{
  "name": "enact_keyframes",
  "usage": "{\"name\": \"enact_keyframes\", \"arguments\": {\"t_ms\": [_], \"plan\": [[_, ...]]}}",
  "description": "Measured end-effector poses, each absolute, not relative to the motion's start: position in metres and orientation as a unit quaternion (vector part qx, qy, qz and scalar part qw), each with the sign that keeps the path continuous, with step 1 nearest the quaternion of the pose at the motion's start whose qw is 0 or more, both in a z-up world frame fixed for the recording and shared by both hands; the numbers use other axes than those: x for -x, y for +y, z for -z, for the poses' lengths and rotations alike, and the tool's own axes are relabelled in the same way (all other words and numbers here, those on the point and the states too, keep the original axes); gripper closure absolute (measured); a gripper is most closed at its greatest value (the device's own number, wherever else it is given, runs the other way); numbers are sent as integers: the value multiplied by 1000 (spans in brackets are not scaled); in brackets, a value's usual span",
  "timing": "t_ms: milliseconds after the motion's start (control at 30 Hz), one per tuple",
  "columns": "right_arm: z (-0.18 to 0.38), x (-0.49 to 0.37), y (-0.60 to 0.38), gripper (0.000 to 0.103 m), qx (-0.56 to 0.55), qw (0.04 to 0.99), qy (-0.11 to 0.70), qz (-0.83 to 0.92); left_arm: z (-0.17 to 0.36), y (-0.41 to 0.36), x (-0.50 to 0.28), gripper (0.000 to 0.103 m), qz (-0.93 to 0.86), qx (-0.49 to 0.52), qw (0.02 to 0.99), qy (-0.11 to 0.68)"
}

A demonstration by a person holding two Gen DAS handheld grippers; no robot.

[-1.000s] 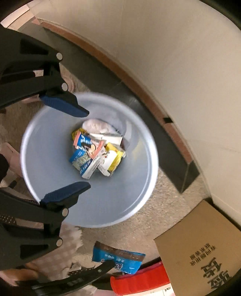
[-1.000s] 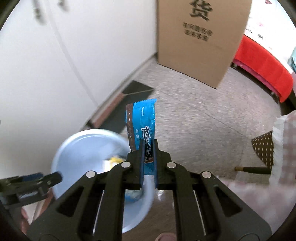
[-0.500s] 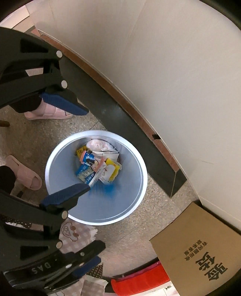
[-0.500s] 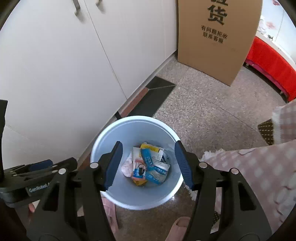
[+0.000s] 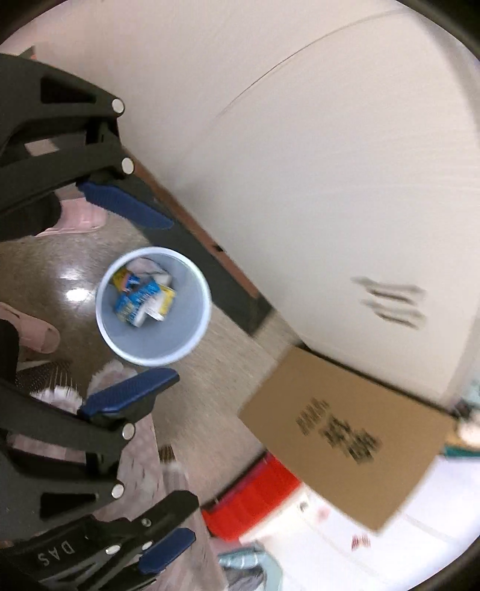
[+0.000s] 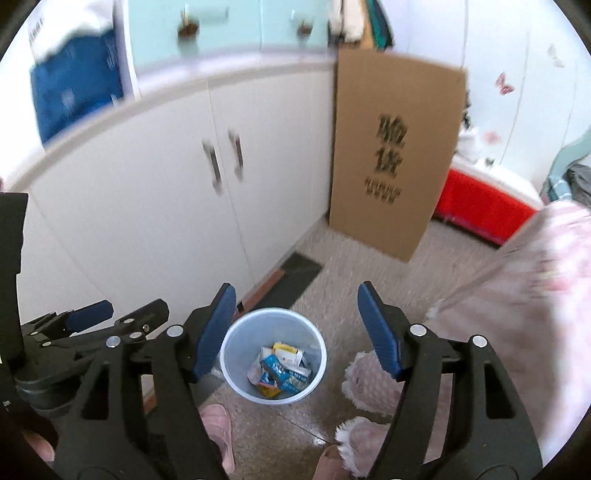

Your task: Collect trash

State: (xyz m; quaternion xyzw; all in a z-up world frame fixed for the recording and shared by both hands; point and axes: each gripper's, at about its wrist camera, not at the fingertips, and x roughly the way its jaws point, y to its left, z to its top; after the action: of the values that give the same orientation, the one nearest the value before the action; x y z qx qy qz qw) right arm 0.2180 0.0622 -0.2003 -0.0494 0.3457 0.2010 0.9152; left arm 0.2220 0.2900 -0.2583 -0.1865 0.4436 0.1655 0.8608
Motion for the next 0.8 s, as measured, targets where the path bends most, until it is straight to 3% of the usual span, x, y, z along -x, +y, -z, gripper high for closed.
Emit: {"name": "enact_keyframes", "arguments": {"t_ms": [367, 800], "plan": [[60, -73, -42, 19, 19, 961, 228, -158, 77, 185, -106, 17, -112, 111, 947, 280], [16, 51, -119, 8, 4, 986, 137, -97, 7, 85, 24, 14, -76, 35, 983, 162]]}}
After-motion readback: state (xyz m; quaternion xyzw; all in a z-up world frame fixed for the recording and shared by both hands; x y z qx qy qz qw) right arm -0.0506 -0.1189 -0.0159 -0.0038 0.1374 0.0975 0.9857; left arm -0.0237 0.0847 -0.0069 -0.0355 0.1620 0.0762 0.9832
